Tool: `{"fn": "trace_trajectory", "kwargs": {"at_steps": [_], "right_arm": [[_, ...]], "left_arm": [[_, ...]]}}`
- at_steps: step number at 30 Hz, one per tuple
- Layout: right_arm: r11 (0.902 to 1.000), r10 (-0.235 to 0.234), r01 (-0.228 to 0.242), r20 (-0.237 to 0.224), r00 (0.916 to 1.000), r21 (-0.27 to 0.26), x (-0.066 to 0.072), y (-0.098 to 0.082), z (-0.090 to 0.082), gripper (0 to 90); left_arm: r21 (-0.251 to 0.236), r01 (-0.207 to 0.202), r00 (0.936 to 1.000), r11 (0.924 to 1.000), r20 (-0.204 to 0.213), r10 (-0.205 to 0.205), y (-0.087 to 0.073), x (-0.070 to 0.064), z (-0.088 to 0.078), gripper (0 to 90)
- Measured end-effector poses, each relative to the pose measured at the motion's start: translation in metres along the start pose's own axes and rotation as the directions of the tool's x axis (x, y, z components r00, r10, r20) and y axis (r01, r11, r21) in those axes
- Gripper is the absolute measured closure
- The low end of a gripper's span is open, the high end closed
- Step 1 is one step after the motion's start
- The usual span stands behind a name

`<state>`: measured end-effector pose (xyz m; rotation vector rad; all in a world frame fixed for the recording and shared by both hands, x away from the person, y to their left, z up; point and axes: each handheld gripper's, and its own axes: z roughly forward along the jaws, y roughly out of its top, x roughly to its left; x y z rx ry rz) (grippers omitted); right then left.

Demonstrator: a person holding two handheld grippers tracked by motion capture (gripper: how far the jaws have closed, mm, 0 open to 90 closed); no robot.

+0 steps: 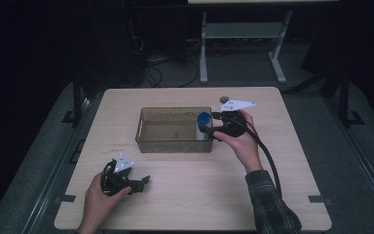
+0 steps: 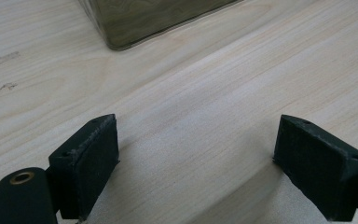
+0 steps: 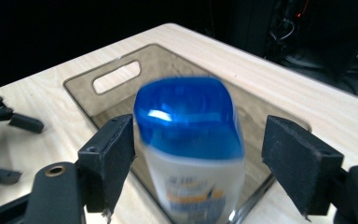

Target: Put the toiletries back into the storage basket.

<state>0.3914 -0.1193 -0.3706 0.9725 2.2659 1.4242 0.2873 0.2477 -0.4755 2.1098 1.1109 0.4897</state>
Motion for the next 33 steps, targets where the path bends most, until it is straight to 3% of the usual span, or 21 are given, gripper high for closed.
{"fn": "trace_trajectory", "kwargs": {"at_steps": [10,23,33], "right_arm": [[0.9998,0.015,-0.016,0.009,0.9998,0.014,-0.002,-0.024,-0.023,25.3],[0.9987,0.032,-0.035,0.069,0.9971,0.038,-0.008,-0.058,-0.052,25.3],[0.9946,0.049,-0.058,0.102,0.9936,0.086,-0.01,-0.096,-0.07,25.4]], "left_arm": [[-0.002,0.0,1.0,1.0,-0.001,0.0,0.0,0.0,0.0,12.6],[0.0,-0.002,1.0,1.0,0.0,0.002,0.0,0.0,0.0,12.5],[-0.001,0.001,1.0,1.0,-0.001,-0.001,0.0,0.0,0.0,12.5]]}}
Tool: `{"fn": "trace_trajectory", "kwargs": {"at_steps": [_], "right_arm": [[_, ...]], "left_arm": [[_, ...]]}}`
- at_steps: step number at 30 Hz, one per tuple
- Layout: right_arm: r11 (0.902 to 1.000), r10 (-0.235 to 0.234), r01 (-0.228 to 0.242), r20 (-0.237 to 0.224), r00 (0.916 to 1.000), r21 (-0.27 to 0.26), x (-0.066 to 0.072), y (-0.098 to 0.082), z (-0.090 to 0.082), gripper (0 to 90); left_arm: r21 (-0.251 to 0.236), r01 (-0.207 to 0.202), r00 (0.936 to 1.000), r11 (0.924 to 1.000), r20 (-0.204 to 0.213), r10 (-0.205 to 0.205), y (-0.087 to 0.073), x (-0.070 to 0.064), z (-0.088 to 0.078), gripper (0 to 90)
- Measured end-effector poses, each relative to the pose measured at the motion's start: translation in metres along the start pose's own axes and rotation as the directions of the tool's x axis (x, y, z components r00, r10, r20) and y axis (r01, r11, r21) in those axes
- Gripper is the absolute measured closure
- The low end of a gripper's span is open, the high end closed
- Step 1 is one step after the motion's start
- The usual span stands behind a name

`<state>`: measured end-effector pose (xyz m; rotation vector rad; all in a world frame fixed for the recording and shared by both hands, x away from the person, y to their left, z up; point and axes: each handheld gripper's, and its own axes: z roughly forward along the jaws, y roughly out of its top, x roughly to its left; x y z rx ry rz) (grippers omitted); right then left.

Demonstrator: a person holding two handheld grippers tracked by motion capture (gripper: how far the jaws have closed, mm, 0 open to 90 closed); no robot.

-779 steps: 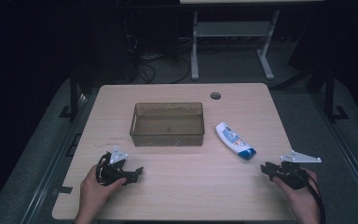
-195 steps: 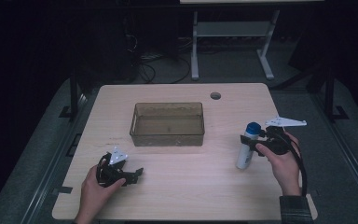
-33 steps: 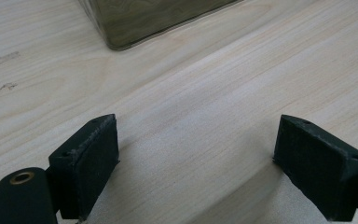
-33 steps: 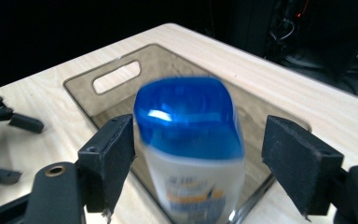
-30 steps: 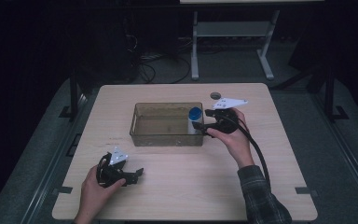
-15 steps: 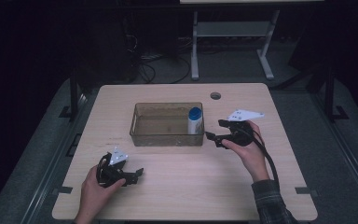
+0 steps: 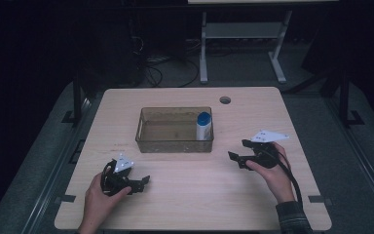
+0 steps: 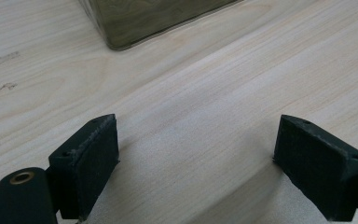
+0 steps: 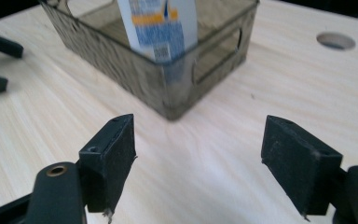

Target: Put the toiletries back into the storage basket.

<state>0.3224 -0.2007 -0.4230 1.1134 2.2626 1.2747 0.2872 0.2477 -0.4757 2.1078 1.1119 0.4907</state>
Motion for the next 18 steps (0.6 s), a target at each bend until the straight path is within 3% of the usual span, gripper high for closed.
{"fn": "trace_trajectory", "kwargs": {"at_steps": [18], "right_arm": [[0.9917,0.049,-0.058,0.08,0.9956,0.115,-0.002,-0.057,-0.025,25.0]], "left_arm": [[0.003,-0.006,1.0,1.0,0.003,0.006,0.0,0.0,0.0,12.5]]}}
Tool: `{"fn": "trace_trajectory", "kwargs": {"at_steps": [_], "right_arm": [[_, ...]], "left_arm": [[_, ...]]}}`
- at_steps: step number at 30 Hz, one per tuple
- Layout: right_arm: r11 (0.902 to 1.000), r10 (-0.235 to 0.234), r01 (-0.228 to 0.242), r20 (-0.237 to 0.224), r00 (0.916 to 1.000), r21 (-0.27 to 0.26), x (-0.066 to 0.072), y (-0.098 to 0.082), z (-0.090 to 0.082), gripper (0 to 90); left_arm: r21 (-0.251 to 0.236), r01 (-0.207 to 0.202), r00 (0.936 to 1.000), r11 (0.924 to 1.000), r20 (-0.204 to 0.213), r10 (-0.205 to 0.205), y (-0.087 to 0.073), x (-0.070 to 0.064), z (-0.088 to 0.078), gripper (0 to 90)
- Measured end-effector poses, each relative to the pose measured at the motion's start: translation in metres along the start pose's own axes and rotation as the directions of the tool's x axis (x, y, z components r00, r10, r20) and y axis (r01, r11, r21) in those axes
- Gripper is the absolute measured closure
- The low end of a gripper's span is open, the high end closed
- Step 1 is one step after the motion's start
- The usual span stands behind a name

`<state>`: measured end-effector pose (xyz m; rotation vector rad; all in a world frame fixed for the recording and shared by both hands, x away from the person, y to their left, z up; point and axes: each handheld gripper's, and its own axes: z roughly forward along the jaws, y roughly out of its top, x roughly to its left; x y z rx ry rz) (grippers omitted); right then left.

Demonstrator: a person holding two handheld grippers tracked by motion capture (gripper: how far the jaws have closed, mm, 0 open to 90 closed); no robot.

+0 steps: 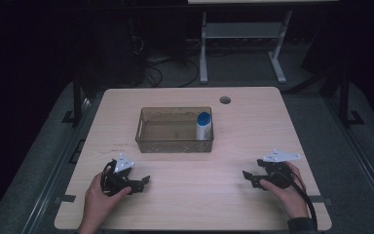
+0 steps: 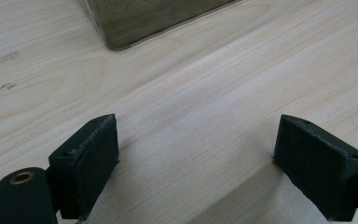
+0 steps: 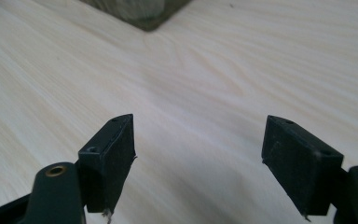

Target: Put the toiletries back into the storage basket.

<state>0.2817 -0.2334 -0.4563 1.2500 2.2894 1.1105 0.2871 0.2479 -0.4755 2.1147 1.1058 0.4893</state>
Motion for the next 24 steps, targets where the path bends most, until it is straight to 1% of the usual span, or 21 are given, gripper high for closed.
{"fn": "trace_trajectory", "kwargs": {"at_steps": [3,9,11,15,17,18,19,21,24], "right_arm": [[0.9998,0.016,-0.016,0.011,0.9998,0.008,-0.002,-0.01,-0.006,25.0],[0.9994,0.032,-0.032,0.036,0.9989,0.013,-0.005,-0.024,-0.015,25.0],[0.9988,0.037,-0.039,0.044,0.9983,0.03,-0.006,-0.029,-0.016,25.1],[0.998,0.042,-0.044,0.061,0.9973,0.045,-0.007,-0.037,-0.018,25.3],[0.998,0.033,-0.036,0.069,0.9971,0.051,-0.007,-0.04,-0.018,25.3],[0.9983,0.017,-0.022,0.083,0.9964,0.053,-0.007,-0.042,-0.017,25.5],[0.9984,0.014,-0.018,0.087,0.9961,0.053,-0.006,-0.042,-0.017,25.4],[0.9985,0.012,-0.017,0.091,0.9958,0.052,-0.006,-0.043,-0.017,25.4],[0.9993,-0.001,-0.003,0.095,0.9955,0.038,-0.005,-0.045,-0.017,24.0]], "left_arm": [[0.001,0.0,1.0,1.0,0.0,0.0,0.0,0.0,0.0,12.5],[-0.001,0.0,1.0,1.0,0.001,0.0,0.0,0.0,0.0,12.6],[-0.001,0.0,1.0,1.0,0.001,0.0,0.0,0.0,0.0,12.6],[-0.001,0.0,1.0,1.0,0.001,0.0,0.0,0.0,0.0,12.6],[-0.001,0.0,1.0,1.0,0.001,0.0,0.0,0.0,0.0,12.5],[-0.001,0.0,1.0,1.0,0.001,0.0,0.0,0.0,0.0,12.5],[-0.001,0.0,1.0,1.0,0.001,0.0,0.0,0.0,0.0,12.6],[-0.001,0.0,1.0,1.0,0.001,0.0,0.0,0.0,0.0,12.5],[-0.001,-0.001,1.0,1.0,0.001,0.001,0.0,0.0,0.0,12.5]]}}
